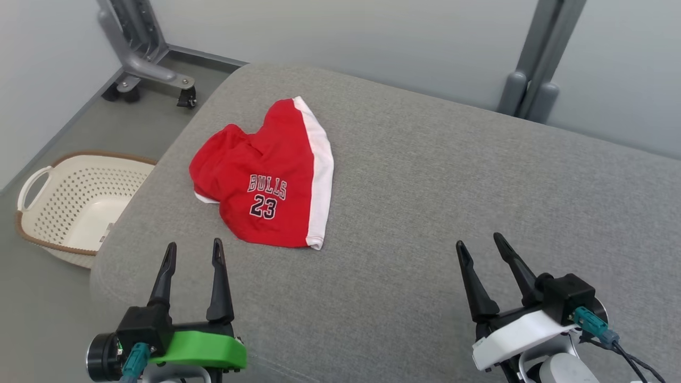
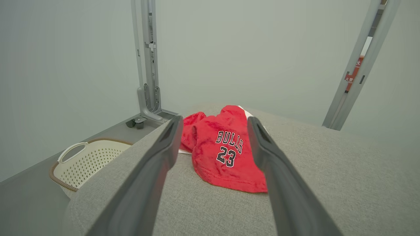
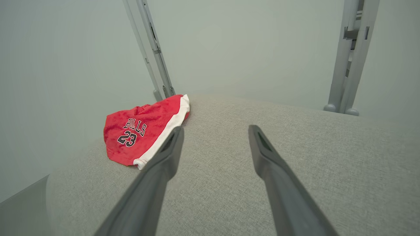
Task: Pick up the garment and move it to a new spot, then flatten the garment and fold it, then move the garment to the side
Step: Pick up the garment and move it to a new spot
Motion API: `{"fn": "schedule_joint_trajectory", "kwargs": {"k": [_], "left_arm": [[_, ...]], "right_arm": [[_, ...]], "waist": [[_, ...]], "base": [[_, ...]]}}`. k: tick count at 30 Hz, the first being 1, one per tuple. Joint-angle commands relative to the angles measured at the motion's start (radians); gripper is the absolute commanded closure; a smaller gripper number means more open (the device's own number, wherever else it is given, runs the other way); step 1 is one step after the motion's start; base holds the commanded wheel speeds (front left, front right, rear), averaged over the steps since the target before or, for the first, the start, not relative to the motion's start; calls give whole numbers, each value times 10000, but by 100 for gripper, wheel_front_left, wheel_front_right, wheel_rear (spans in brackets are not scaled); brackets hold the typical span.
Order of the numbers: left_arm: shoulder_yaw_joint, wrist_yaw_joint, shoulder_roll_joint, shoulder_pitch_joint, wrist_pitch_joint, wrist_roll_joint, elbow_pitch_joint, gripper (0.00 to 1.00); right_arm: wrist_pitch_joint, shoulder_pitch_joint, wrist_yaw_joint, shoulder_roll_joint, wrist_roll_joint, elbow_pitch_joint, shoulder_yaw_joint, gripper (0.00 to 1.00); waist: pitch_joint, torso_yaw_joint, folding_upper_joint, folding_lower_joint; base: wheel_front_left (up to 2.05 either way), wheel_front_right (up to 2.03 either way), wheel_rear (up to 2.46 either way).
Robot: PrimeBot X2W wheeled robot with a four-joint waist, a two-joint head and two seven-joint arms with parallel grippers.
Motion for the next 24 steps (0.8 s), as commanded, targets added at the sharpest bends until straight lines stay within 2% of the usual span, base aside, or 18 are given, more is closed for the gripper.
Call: {"fn": "schedule_joint_trajectory", "kwargs": {"k": [1,7,13,15,20,24], "left_arm": [[100,47,17,-121,-2,21,8,0],[132,115,16,-235,-1,-74,-34,0],[231,243,16,-390,-2,-97,-2,0],[304,351,16,-499,-2,236,164,0],[573,577,24,-1054,-1,368,1178,0],[817,444,166,-2024,-1,364,2579,0]], "right_arm": [[-30,-99,-16,1,-4,31,29,0],[-30,-218,-16,-16,-76,74,133,0],[-30,-341,-16,-220,-42,36,142,0],[-30,-431,-16,-315,-51,-11,152,0],[-29,-642,-16,-670,-129,-233,50,0],[118,-911,-16,-1088,-225,-622,-94,0]], "waist": [[-35,395,0,0],[115,480,0,0],[453,211,0,0],[633,72,0,0],[1249,-320,0,0],[1930,-656,0,0]], "base": [[0,0,0],[0,0,0],[0,0,0],[0,0,0],[0,0,0],[0,0,0]]}}
